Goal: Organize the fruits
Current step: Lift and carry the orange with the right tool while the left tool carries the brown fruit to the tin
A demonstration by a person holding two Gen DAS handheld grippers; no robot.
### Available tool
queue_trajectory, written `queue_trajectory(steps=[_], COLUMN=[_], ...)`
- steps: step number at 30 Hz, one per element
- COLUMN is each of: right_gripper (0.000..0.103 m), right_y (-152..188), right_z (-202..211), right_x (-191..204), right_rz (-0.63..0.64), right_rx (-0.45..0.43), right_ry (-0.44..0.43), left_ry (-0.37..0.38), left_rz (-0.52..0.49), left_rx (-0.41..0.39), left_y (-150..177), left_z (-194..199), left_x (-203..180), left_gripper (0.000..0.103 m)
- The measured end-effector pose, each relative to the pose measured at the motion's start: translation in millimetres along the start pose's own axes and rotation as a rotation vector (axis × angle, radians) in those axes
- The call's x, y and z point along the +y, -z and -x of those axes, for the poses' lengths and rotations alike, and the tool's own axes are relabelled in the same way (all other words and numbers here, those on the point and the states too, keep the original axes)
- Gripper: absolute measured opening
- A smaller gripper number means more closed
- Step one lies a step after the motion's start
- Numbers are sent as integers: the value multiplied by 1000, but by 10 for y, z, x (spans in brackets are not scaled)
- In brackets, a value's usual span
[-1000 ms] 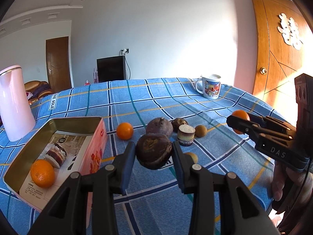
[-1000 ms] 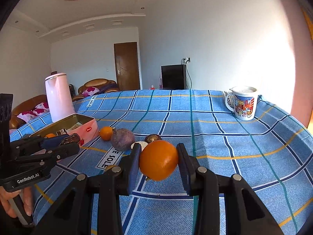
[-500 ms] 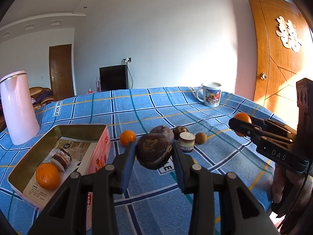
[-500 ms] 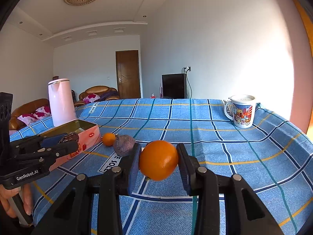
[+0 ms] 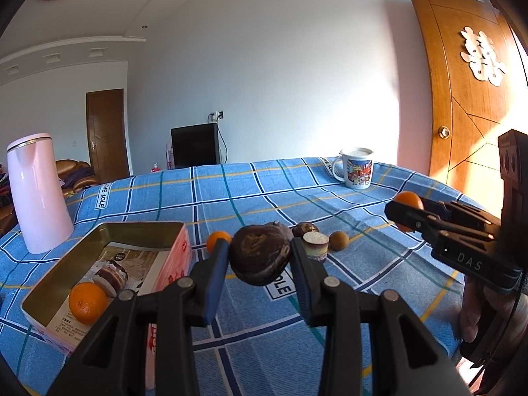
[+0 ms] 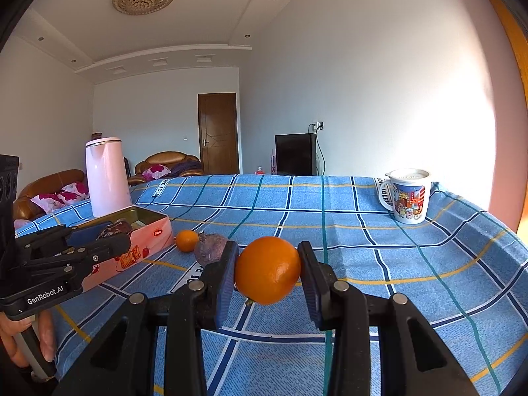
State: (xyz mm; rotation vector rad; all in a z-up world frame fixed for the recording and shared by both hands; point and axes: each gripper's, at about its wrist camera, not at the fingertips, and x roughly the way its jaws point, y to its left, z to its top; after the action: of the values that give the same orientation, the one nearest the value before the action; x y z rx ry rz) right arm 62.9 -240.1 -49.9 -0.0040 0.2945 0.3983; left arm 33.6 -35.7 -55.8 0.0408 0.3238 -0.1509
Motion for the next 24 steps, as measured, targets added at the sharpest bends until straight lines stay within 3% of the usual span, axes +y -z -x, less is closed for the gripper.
queue_trajectory(steps=[20,24], right_gripper=[39,39], right_y=[9,-10], right_z=[89,63], right_x=[19,55], right_rz=[14,25], right_rx=[-64,-42], right_ry=[9,19], left_ry=[-25,-21], left_rz=[-19,-8], left_rx=[-55,-46], left_y=[1,-10], left_z=[95,129], left_x=[-40,16], left_gripper=[40,40])
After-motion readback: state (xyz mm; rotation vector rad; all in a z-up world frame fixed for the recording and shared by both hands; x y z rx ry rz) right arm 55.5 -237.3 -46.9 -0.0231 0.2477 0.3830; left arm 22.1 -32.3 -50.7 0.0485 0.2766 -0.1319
